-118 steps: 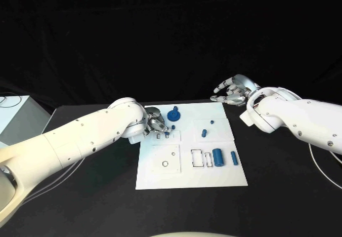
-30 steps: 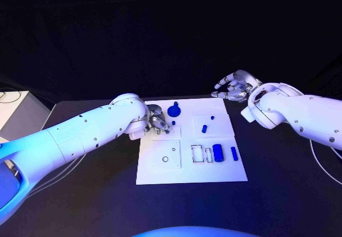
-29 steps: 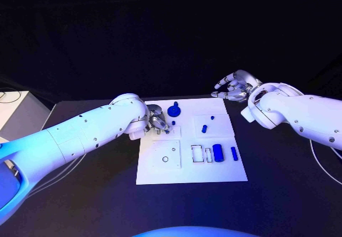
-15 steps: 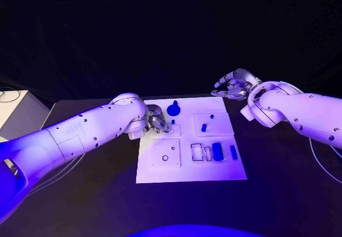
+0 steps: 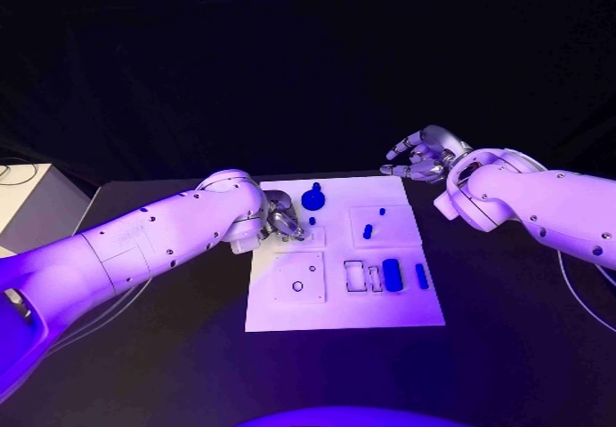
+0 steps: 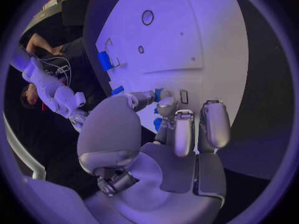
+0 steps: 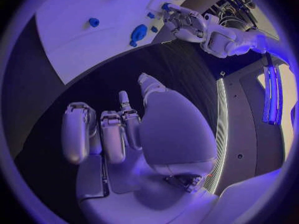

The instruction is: Assemble the parts on the task board

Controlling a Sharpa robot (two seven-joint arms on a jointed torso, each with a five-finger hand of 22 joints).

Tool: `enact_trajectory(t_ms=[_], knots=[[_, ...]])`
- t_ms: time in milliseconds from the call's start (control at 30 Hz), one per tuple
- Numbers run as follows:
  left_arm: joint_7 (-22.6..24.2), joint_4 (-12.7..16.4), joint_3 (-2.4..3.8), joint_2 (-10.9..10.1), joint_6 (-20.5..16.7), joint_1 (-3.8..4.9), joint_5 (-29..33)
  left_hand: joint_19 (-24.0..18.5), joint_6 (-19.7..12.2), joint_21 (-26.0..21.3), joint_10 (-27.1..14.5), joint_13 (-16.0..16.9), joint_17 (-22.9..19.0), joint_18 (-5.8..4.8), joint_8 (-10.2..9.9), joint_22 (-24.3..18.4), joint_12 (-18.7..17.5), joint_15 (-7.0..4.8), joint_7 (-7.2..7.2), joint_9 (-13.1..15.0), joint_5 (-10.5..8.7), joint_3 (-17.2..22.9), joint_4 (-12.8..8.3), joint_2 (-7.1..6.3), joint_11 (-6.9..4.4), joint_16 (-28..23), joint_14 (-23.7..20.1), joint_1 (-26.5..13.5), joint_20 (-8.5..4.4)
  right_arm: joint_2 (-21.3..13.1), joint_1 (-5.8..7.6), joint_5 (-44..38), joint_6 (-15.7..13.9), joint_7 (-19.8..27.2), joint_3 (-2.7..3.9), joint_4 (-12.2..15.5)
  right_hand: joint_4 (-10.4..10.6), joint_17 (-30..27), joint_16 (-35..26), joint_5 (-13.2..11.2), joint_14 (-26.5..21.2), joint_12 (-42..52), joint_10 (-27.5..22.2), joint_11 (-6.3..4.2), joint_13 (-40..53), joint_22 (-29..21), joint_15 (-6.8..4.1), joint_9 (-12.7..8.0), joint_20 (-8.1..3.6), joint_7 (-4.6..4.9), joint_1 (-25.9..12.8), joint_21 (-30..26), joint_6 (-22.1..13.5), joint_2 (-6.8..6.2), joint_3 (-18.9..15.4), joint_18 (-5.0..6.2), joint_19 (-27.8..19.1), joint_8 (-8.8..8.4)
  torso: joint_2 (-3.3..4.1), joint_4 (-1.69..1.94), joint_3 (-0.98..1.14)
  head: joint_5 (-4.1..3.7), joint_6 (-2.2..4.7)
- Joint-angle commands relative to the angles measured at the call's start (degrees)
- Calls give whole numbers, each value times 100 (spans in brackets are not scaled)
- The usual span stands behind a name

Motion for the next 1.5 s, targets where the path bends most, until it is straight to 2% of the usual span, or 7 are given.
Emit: enact_trajectory(t_ms=[33, 167, 433, 633, 1067, 1333, 1500], knots=[[0, 47, 2, -10, 10, -10, 81, 32, 7, 32, 21, -9, 1351, -80, 4, 4, -2, -44, -33, 8, 23, 1056, -1080, 47, 6, 20, 531, -7, -17, 0, -5, -49, 67, 29, 3, -2, -2, 1316, -18, 18, 550, 11, 18, -7, 943, 421, 30, -6, 18, 17, -20, -20, -30, 16, 23, -48, 255, 26, -3, 4, 4, 1, 6], [2, 93, 34, -37, 16, -9, 136, 32, 7, 32, 21, -9, 1351, -80, 4, 4, -2, -44, -33, 8, 23, 1056, -1080, 47, 6, 20, 531, -7, -17, 2, -8, -49, 70, 30, 3, -4, -2, 1316, -18, 18, 550, 11, 18, -7, 943, 421, 30, -6, 18, 17, -20, -20, -30, 16, 23, -48, 255, 26, -4, 1, 7, 6, 18], [-4, 167, 214, -110, 120, 0, 267, 33, 12, 32, 17, -26, 1348, -81, 1, 6, -14, -44, -33, 10, 24, 1067, -1086, 55, 6, 17, 530, -8, -18, 3, -14, -47, 73, 27, 3, -18, -2, 1316, -18, 18, 550, 11, 18, -7, 943, 421, 30, -6, 18, 17, -20, -20, -30, 16, 23, -48, 255, 26, -10, 0, 14, 19, 27], [-13, 181, 299, -137, 279, 38, 363, 33, 12, 32, 17, -25, 1350, -81, 0, 6, -14, -44, -33, 11, 22, 1069, -1085, 59, 6, 19, 531, -9, -18, 10, -15, -45, 74, 24, 3, -29, -2, 1316, -18, 18, 550, 11, 18, -7, 943, 421, 30, -6, 18, 17, -20, -20, -30, 16, 23, -48, 255, 26, -2, 1, 13, 15, 43], [-99, -421, 321, 135, 1386, 214, 830, 17, -2, 23, -34, -106, 1349, -78, -26, -12, -77, -39, -25, 13, 9, 1093, -1114, 66, 12, 18, 530, 0, -16, 39, -28, -34, 76, 28, 3, -47, -2, 1316, -18, 18, 550, 11, 18, -7, 943, 421, 30, -6, 18, 17, -20, -20, -30, 16, 23, -48, 255, 26, 11, -8, 18, 27, 50], [-134, -983, 320, 393, 1828, 342, 1023, 14, -4, 21, -37, -107, 1366, -78, -32, -15, -80, -37, -22, 14, 10, 1095, -1123, 66, 15, 29, 536, 2, -16, 59, -42, -29, 69, 30, 3, -51, -6, 1312, -21, 27, 549, 22, 28, -6, 949, 419, 31, -11, 19, 18, -47, -27, -44, 9, 47, -47, 255, 34, 19, -19, 17, 20, 50], [-156, -1285, 282, 557, 2042, 434, 1100, 13, -6, 20, -41, -112, 1376, -78, -36, -15, -85, -36, -21, 14, 11, 1097, -1129, 65, 16, 36, 539, 3, -15, 65, -44, -28, 63, 30, 3, -51, -6, 1312, -21, 27, 549, 22, 28, -6, 949, 419, 31, -11, 19, 18, -47, -27, -44, 9, 47, -47, 255, 34, 13, 2, 8, 10, 28]])
